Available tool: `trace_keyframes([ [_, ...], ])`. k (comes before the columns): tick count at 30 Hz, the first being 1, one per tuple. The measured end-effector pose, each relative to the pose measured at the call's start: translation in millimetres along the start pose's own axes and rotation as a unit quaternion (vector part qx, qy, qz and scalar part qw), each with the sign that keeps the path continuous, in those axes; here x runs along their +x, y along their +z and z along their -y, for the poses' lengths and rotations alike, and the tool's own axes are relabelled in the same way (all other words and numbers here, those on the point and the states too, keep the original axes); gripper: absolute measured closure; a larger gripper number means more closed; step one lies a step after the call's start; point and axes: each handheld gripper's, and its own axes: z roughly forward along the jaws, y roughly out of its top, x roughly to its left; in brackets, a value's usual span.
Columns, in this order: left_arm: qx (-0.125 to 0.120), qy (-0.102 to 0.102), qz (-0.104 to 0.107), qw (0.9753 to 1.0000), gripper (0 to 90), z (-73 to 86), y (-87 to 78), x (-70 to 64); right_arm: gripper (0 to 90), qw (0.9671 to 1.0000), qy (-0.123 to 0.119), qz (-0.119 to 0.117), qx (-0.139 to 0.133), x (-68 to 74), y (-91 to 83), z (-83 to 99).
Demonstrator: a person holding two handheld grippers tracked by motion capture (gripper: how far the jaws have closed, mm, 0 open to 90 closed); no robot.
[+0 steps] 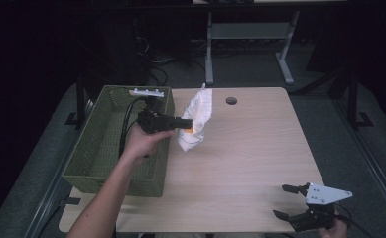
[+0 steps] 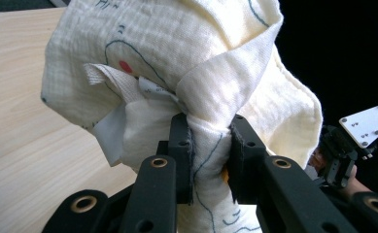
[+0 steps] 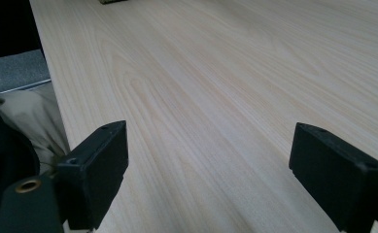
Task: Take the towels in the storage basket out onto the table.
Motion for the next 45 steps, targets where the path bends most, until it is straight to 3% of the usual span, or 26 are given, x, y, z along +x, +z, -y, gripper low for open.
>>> trace_keyframes([
  [9,0.007,0.006,0.007,0.9999,75.2,-2.2,18.9,-3.1,13.8,1.0000,-0.002,-0.001,-0.003,0.0,-1.0,-0.3],
  [18,0.011,-0.003,0.013,0.9998,75.2,-2.1,32.3,-2.6,13.8,1.0000,-0.004,-0.001,-0.002,-0.4,-0.3,-0.1],
  [45,0.043,-0.009,0.005,0.9990,75.2,1.0,86.9,-1.6,13.8,1.0000,0.003,-0.005,-0.007,-0.3,-1.0,-0.1],
])
